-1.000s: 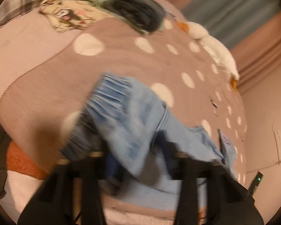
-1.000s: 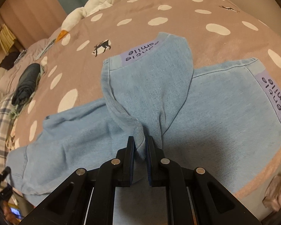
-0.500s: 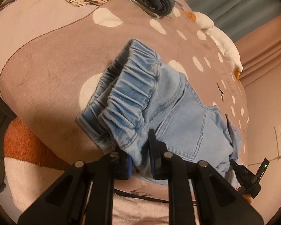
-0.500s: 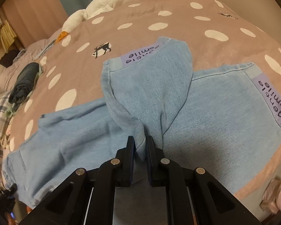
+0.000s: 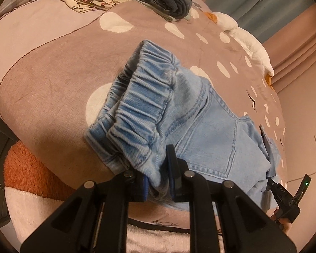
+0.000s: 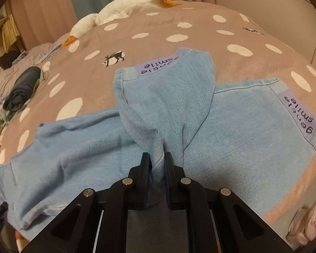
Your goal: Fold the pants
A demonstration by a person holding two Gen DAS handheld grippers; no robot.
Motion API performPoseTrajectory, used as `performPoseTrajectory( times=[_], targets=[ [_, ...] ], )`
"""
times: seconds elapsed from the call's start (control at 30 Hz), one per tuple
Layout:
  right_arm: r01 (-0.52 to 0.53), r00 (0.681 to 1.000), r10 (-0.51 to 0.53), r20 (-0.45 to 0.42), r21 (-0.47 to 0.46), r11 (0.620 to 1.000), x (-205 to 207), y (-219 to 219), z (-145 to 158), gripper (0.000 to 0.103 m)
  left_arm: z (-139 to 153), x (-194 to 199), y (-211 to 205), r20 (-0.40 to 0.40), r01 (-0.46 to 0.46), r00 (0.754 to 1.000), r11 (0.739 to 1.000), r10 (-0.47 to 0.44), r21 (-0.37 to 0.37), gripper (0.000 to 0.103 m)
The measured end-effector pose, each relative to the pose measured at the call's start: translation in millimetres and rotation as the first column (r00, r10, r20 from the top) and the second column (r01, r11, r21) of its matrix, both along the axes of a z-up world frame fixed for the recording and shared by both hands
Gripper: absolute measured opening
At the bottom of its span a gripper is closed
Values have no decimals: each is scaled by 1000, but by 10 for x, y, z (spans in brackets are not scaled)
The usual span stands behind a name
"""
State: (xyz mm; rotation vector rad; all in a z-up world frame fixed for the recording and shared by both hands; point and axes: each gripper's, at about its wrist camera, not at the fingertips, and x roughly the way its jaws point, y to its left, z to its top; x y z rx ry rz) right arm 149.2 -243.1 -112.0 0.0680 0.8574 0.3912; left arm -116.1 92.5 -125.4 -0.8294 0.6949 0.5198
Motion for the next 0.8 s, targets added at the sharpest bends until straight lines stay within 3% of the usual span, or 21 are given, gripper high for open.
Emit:
performPoseTrajectory(
  times=[0.8],
  targets=[
    [16,1000,-15,21,-52,999,-32,97,6,12,-10,-20,5,14,19,1000,1000,-19,4,18]
  ],
)
